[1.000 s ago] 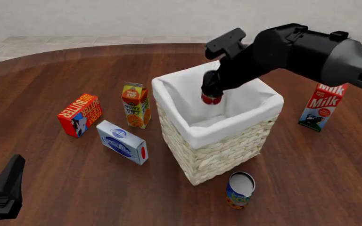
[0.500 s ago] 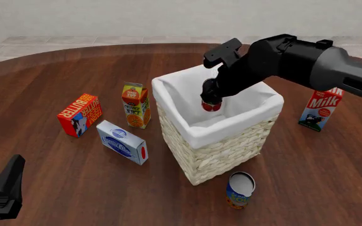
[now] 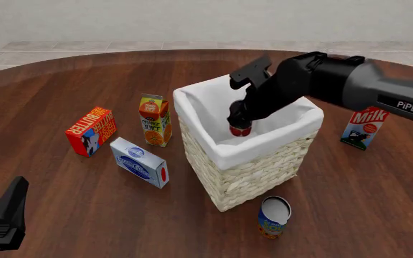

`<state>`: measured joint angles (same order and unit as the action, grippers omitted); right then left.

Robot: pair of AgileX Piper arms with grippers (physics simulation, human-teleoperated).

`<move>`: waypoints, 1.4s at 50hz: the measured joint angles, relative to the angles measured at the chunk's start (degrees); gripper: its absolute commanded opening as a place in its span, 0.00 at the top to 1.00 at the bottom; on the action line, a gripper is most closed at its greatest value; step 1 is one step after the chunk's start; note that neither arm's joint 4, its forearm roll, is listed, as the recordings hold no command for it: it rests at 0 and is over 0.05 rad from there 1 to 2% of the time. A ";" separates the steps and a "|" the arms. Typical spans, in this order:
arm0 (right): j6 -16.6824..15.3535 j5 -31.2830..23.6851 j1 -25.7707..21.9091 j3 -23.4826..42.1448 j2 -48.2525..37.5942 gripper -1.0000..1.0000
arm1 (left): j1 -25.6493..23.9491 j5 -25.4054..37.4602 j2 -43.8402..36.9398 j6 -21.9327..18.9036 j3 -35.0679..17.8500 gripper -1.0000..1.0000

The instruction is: Pick up the tomato sauce, and put it in the basket.

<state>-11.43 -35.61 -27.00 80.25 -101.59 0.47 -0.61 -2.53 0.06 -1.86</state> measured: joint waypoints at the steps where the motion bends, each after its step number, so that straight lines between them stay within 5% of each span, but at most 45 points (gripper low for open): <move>1: 0.04 0.08 -0.06 -0.14 -0.06 1.00 | 0.00 0.00 0.00 0.00 0.00 0.00; 28: 0.11 0.97 -0.55 -1.23 -1.54 1.00 | 0.00 0.00 0.01 0.00 0.00 0.00; 29: 0.10 0.98 -0.58 -1.18 -1.56 0.00 | 0.00 0.01 0.01 0.00 0.00 0.00; 70: 0.70 -0.27 -1.00 -1.10 2.28 0.00 | 0.00 0.00 0.01 0.00 0.00 0.00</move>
<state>-10.74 -35.88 -28.00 79.15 -99.31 0.47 -0.61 -2.52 0.06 -1.86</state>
